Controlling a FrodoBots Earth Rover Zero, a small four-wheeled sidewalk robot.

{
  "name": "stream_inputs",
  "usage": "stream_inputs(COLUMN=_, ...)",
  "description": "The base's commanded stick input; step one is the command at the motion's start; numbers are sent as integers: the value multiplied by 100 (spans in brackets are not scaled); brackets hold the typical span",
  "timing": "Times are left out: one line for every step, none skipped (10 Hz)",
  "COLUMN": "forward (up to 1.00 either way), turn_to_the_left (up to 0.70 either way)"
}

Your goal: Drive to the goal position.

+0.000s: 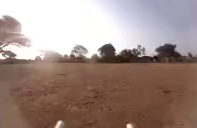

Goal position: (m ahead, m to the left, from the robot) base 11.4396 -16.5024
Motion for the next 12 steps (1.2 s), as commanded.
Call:
stream_inputs(forward=70, turn_to_the_left=-35)
stream_inputs(forward=70, turn_to_the_left=0)
stream_inputs(forward=70, turn_to_the_left=0)
stream_inputs(forward=70, turn_to_the_left=0)
stream_inputs(forward=70, turn_to_the_left=0)
stream_inputs(forward=70, turn_to_the_left=0)
stream_inputs(forward=70, turn_to_the_left=0)
stream_inputs(forward=70, turn_to_the_left=0)
stream_inputs(forward=70, turn_to_the_left=0)
stream_inputs(forward=70, turn_to_the_left=0)
stream_inputs(forward=70, turn_to_the_left=0)
stream_inputs(forward=70, turn_to_the_left=0)
